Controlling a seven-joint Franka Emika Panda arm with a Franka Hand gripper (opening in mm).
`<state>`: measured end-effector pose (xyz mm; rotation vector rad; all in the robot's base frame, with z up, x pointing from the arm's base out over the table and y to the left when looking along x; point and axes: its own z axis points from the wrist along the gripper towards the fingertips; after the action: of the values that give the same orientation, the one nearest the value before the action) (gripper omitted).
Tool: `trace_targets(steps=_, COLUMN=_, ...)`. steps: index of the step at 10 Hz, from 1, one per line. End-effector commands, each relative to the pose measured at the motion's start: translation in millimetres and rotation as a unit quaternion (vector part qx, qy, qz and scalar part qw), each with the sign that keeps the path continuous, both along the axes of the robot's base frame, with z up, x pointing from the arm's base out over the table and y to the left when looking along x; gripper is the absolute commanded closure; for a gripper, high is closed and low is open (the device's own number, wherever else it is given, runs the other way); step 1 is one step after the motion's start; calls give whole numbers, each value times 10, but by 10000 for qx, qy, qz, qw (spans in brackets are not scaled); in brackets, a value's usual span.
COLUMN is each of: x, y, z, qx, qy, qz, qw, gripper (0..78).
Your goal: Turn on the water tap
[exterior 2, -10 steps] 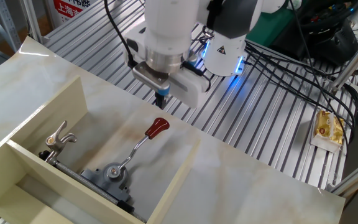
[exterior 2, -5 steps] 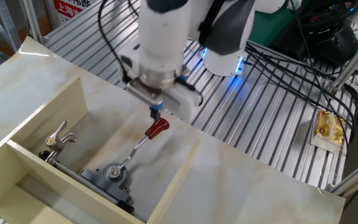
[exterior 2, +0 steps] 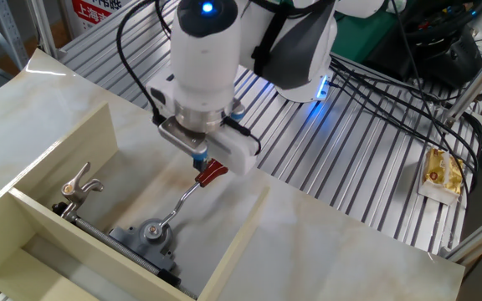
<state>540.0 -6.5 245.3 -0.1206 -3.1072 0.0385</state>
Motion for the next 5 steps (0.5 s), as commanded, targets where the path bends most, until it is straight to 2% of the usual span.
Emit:
trace_targets(steps=1, x=62, y=-16, z=-108, qx=-38, qy=-26, qz=-19, qw=10000, gripper=776)
trace_targets(steps=2, x=110, y=-77, z=-134, qx=-111, qy=-19, qz=42, qw=9999, gripper=776)
trace_targets(steps=4, x=130, y=-93, z=-124, qx=4, qy=-18, qz=72, qw=10000, gripper=776)
trace_targets(steps=5, x=130, y=-93, z=-124, qx=-3, qy=-15, qz=60, qw=10000, gripper=776)
